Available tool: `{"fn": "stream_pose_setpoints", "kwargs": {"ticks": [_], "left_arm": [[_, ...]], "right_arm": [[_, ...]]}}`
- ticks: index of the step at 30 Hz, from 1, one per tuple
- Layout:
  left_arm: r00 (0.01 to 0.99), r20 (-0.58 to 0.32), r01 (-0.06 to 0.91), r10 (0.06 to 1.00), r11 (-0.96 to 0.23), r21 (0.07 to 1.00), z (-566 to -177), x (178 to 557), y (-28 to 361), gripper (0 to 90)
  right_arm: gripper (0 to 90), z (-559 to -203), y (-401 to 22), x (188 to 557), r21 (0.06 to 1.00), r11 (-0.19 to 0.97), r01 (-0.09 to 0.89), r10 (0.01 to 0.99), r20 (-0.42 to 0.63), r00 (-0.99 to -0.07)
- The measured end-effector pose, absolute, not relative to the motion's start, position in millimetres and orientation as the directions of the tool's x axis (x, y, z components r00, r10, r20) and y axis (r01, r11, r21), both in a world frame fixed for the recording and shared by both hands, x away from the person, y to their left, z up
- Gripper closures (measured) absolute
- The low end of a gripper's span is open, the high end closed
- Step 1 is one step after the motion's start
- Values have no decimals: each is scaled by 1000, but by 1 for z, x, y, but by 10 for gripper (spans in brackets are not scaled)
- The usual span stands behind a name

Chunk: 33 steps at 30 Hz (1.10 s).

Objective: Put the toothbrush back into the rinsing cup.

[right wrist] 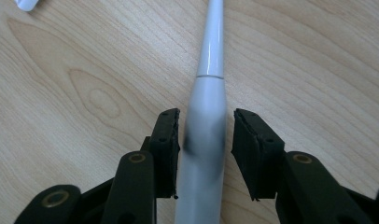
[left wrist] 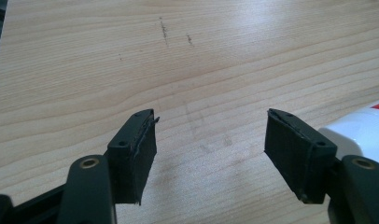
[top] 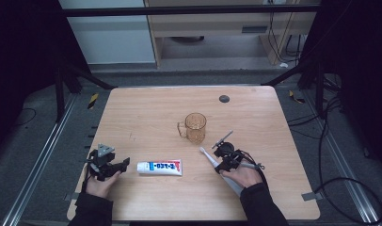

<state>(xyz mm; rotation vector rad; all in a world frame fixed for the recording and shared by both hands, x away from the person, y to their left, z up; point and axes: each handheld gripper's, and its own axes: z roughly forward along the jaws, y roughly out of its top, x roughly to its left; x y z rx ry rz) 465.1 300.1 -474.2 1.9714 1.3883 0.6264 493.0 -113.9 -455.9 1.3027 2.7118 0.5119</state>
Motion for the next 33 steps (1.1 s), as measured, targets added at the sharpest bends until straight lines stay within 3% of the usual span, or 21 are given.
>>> {"fn": "stream_pose_setpoints", "kwargs": {"ticks": [33], "left_arm": [[329, 16, 645, 944, -237, 727, -475, 466, 300, 331]], "right_arm": [[668, -467, -107, 497, 282, 584, 761, 781, 62, -622]]}}
